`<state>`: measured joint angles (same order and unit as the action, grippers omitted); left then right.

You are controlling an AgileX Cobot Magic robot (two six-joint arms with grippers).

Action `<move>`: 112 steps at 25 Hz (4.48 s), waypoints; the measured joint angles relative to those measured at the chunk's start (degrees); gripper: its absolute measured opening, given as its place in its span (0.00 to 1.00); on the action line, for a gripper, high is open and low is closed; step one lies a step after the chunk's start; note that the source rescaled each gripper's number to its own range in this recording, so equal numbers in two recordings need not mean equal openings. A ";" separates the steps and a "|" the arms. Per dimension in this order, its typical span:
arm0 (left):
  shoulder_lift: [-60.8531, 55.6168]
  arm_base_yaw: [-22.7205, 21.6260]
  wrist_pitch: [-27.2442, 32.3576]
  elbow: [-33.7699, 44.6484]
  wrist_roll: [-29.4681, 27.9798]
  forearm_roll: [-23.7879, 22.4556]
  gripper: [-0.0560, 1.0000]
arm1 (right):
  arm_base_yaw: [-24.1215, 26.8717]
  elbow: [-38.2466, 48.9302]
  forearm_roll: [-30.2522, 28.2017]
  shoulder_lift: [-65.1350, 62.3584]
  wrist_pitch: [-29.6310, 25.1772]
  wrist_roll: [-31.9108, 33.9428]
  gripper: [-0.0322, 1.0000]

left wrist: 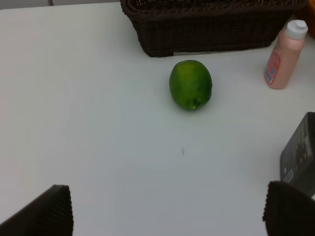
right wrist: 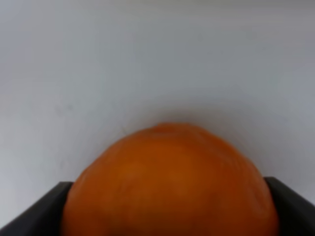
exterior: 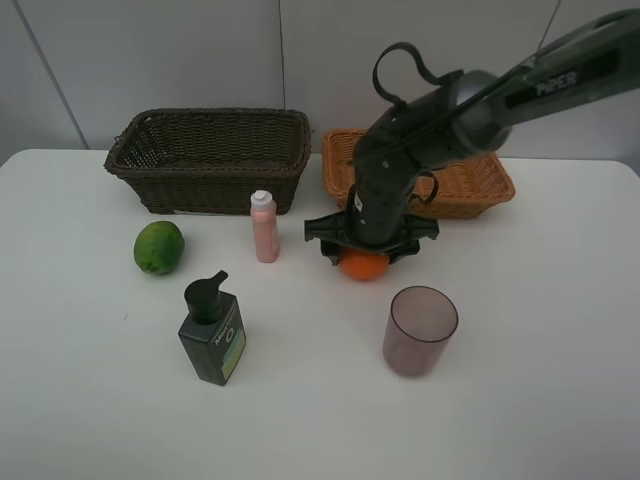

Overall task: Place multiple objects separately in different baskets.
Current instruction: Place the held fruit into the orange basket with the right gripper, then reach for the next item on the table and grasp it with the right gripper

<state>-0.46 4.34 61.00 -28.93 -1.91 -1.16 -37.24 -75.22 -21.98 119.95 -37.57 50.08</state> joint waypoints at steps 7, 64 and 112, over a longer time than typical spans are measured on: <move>0.00 0.00 0.00 0.00 0.00 0.00 1.00 | 2.28 -2.51 12.88 -7.20 -10.68 -25.80 0.69; 0.00 0.00 0.00 0.00 0.00 0.00 1.00 | 18.00 0.29 18.86 -21.52 -21.63 -61.04 1.00; 0.00 0.00 0.00 0.00 0.00 0.00 1.00 | 7.90 24.09 22.74 -20.31 -1.97 -73.50 1.00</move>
<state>-0.46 4.34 61.00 -28.93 -1.91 -1.16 -29.34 -51.13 0.75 99.64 -39.55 -23.42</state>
